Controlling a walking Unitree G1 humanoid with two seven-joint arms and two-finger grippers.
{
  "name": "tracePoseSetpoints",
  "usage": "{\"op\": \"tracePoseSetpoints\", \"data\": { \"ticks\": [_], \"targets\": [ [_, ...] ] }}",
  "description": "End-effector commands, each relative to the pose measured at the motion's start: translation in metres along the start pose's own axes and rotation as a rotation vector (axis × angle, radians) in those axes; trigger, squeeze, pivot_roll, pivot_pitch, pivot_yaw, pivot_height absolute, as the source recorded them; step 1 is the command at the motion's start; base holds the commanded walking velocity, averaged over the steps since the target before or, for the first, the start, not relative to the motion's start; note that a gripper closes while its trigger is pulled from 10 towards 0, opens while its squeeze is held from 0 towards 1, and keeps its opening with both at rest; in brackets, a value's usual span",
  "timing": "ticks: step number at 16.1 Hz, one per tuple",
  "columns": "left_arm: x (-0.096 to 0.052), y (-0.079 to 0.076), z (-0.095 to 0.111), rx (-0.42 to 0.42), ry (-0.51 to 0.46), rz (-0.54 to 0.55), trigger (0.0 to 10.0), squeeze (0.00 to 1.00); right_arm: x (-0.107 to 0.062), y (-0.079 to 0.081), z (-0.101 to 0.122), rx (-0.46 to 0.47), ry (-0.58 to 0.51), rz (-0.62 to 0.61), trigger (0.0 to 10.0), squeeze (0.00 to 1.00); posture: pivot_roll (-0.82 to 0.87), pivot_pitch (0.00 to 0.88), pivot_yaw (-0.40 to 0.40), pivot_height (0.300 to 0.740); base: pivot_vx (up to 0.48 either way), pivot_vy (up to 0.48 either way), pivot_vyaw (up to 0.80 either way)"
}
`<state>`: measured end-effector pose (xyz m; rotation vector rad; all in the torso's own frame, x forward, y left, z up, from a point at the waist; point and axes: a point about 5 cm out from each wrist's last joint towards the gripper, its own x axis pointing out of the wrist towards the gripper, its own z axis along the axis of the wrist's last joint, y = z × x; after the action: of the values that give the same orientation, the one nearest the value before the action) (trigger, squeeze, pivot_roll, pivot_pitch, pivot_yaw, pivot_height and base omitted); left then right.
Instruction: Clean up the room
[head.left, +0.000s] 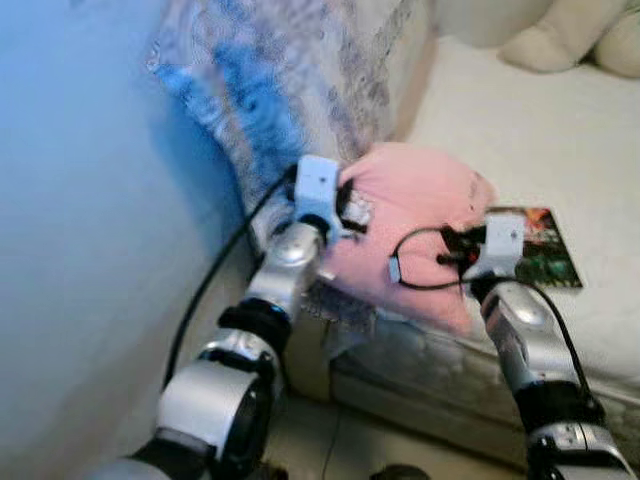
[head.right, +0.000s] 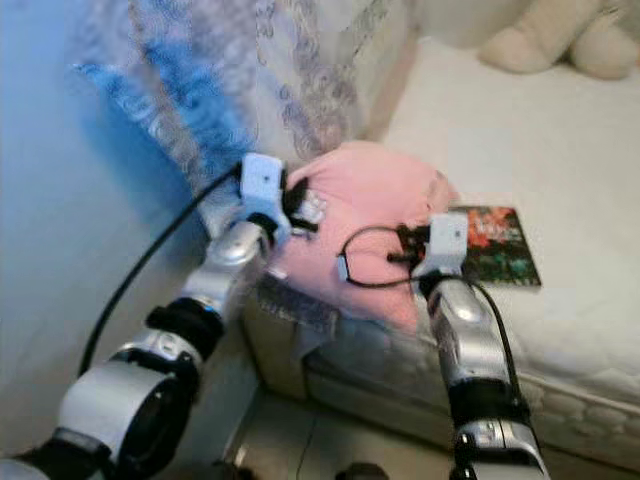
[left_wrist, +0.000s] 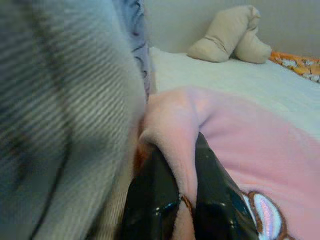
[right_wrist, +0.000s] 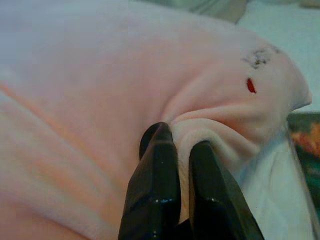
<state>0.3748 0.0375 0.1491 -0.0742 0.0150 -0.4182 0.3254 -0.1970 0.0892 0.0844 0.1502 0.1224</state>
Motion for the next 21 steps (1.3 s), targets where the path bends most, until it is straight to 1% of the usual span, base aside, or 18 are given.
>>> {"op": "tracePoseSetpoints", "data": {
  "ticks": [1,4,5,6,8,9,11,16,21],
  "targets": [
    [0.001,0.013,0.025,0.03,-0.107,0.033,10.0,0.0,0.0,0.003,0.002,-0.006,-0.012,0.002,10.0,0.0,-0.03,0.0,0.035,0.719,0.0,-0.465,0.0],
    [0.002,0.006,0.023,0.04,-0.094,0.007,10.0,0.0,-0.002,0.005,0.0,-0.004,-0.018,-0.003,10.0,0.0,-0.03,0.0,0.036,0.719,0.0,-0.46,0.0],
    [0.002,0.004,0.024,0.04,-0.1,-0.002,10.0,0.0,-0.002,0.005,0.0,-0.016,-0.019,-0.004,10.0,0.0,-0.03,0.0,0.038,0.719,0.0,-0.442,0.56],
    [0.002,0.003,0.024,0.041,-0.101,-0.007,10.0,0.0,-0.002,0.004,0.0,-0.025,-0.02,-0.007,10.0,0.0,-0.03,0.0,0.038,0.719,0.315,0.0,0.65],
    [0.003,0.006,0.025,0.033,-0.095,0.008,10.0,0.0,-0.003,0.002,0.001,-0.012,-0.027,-0.02,10.0,0.0,-0.03,0.0,0.037,0.719,0.0,0.0,0.59],
    [0.002,0.008,0.025,0.035,-0.09,0.008,10.0,0.0,-0.004,0.001,0.001,-0.002,-0.028,-0.028,10.0,0.0,-0.03,0.0,0.037,0.719,0.0,0.0,0.0],
    [0.003,0.008,0.025,0.052,-0.084,0.008,10.0,0.0,-0.005,-0.001,0.001,-0.002,-0.028,-0.031,10.0,0.0,-0.04,0.0,0.038,0.719,0.0,-0.467,0.0],
    [0.005,0.006,0.025,0.059,-0.074,0.036,10.0,0.0,-0.008,-0.001,0.0,-0.012,-0.028,-0.031,10.0,0.0,-0.06,0.0,0.037,0.719,0.0,-0.452,0.0],
    [0.008,-0.002,0.027,0.055,-0.076,0.023,10.0,0.0,-0.01,-0.009,0.007,-0.033,-0.045,-0.055,10.0,0.0,-0.07,0.0,0.036,0.719,0.0,-0.447,0.0]
  ]
}}
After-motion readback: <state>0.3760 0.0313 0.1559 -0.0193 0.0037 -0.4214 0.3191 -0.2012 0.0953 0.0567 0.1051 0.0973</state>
